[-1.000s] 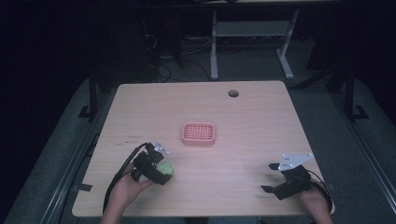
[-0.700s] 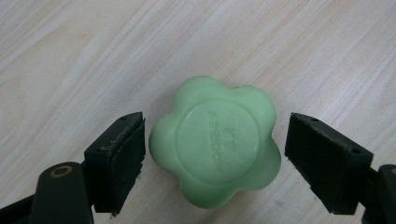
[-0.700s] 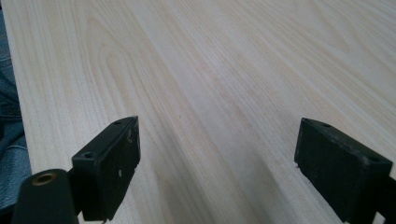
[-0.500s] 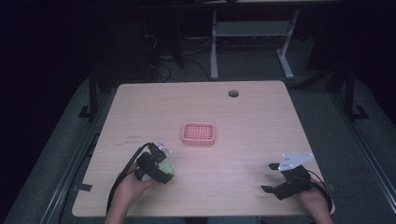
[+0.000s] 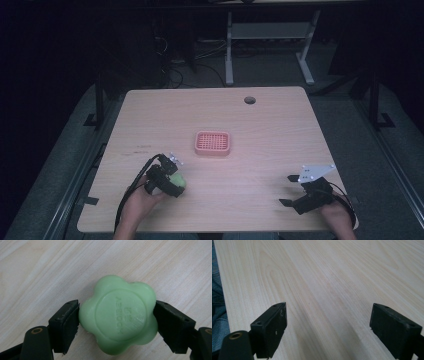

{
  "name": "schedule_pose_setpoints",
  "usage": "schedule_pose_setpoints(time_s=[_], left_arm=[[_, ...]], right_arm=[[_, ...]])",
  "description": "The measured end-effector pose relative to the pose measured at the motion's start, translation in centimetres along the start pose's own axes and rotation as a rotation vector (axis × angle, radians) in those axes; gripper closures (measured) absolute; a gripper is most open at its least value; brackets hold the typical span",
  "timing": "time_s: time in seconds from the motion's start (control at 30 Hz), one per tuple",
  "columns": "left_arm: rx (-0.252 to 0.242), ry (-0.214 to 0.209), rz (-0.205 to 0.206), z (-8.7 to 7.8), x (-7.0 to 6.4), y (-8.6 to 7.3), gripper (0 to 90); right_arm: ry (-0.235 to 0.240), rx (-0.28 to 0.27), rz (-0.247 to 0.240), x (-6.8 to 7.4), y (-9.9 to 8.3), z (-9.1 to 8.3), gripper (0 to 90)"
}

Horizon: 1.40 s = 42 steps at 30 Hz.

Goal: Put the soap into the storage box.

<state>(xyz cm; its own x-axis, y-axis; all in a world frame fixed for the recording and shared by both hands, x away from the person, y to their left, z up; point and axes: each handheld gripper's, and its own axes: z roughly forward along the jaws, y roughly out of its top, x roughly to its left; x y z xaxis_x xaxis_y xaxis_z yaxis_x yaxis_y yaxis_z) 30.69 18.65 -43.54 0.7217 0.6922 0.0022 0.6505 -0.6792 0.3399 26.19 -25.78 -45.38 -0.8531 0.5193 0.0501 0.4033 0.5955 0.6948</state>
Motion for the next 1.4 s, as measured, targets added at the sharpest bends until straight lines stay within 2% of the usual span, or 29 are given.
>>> schedule_pose_setpoints(time_s=[0.1, 0.3, 0.4, 0.5, 0.73, 0.77, 0.8, 0.97, 1.07, 1.13, 1.17, 1.27, 1.37, 1.4], left_arm=[[0.014, -0.003, 0.007, 0.1, 0.0, 0.1, 23.7], [0.011, -0.001, 0.001, 0.2, -0.1, 0.1, 24.0], [0.014, 0.014, -0.001, 0.6, -0.4, 0.1, 24.1], [0.026, 0.012, 0.013, 0.6, -0.3, 0.0, 24.6], [0.020, 0.003, -0.005, 0.7, -0.2, 0.1, 25.4], [0.037, 0.001, 0.008, 0.6, -0.1, 0.2, 25.5], [0.032, -0.006, -0.015, 0.6, -0.1, 0.3, 25.7], [0.029, -0.030, -0.029, 0.6, 0.3, 0.3, 25.9], [0.030, -0.030, -0.028, 0.6, 0.3, 0.3, 26.0], [0.035, -0.021, -0.013, 0.5, 0.2, 0.4, 26.1], [0.025, -0.021, -0.026, 0.5, 0.1, 0.5, 26.1], [0.022, -0.018, -0.018, 0.3, 0.3, 0.7, 26.2], [0.017, -0.020, -0.027, 0.3, 0.3, 0.9, 26.4], [0.046, -0.021, -0.001, 0.4, 0.3, 1.1, 26.4]], right_arm=[[0.000, -0.002, 0.001, 0.0, 0.0, 0.0, 13.8], [0.001, -0.004, 0.003, 0.0, 0.0, -0.1, 13.7], [0.001, -0.005, 0.002, 0.0, 0.0, -0.1, 13.8], [0.000, -0.005, 0.003, 0.0, 0.0, -0.1, 13.8], [0.002, -0.007, 0.008, -0.1, -0.1, -0.1, 13.8], [0.004, -0.008, 0.007, -0.1, -0.1, -0.1, 13.8], [0.002, -0.008, 0.009, -0.1, -0.1, -0.1, 13.8], [0.003, -0.012, 0.007, -0.2, -0.2, -0.1, 13.8], [0.006, -0.014, 0.018, -0.2, -0.3, -0.1, 13.8], [0.006, -0.016, 0.015, -0.2, -0.3, -0.1, 13.8], [0.007, -0.015, 0.017, -0.2, -0.3, -0.1, 13.8], [0.006, -0.015, 0.016, -0.3, -0.3, 0.0, 13.8], [0.005, -0.013, 0.023, -0.2, -0.4, -0.1, 13.7], [0.004, -0.011, 0.028, -0.3, -0.4, -0.1, 13.8]])
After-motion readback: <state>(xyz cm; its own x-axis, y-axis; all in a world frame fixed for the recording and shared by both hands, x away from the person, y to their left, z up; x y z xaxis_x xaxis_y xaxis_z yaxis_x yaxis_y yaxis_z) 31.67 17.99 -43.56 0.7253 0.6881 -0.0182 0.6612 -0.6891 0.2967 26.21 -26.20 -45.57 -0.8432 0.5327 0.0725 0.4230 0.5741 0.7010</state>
